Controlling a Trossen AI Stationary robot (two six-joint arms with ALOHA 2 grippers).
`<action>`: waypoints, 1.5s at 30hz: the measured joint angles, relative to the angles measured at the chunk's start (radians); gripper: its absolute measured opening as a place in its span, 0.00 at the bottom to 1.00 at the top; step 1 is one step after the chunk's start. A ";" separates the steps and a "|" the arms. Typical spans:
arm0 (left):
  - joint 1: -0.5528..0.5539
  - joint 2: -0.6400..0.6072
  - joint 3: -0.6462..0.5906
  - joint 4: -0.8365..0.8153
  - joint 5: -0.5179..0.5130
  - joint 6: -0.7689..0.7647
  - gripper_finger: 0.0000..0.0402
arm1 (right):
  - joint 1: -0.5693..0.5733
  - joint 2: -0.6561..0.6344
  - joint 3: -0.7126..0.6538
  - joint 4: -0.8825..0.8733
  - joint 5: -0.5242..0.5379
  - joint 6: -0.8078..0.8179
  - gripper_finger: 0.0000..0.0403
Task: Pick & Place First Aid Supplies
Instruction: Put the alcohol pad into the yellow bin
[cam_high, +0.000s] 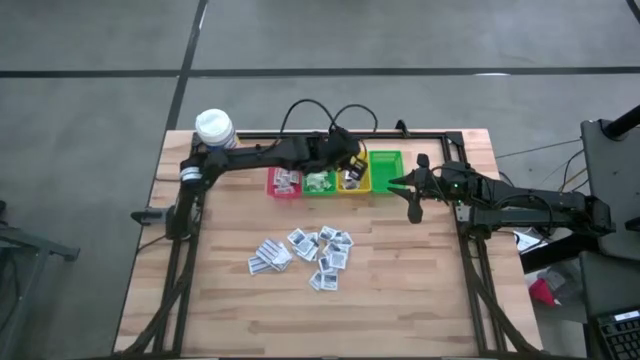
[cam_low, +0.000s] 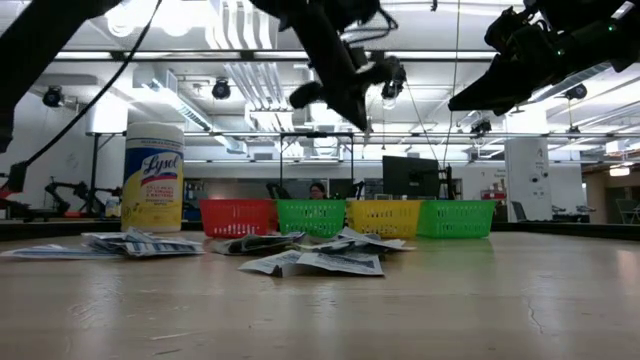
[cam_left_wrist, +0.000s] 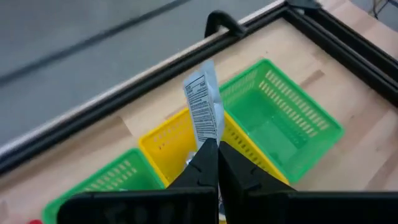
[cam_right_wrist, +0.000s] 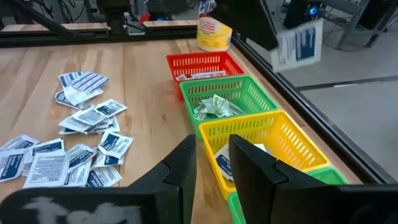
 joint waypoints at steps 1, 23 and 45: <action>0.011 0.010 0.000 0.004 0.020 -0.020 0.00 | 0.000 0.000 0.000 0.000 0.001 0.001 0.24; 0.030 0.180 0.003 0.030 0.201 -0.186 0.00 | 0.000 0.000 -0.017 0.002 0.003 0.026 0.23; 0.032 0.198 0.002 0.035 0.184 -0.169 0.00 | 0.000 0.000 -0.029 0.002 0.003 0.026 0.25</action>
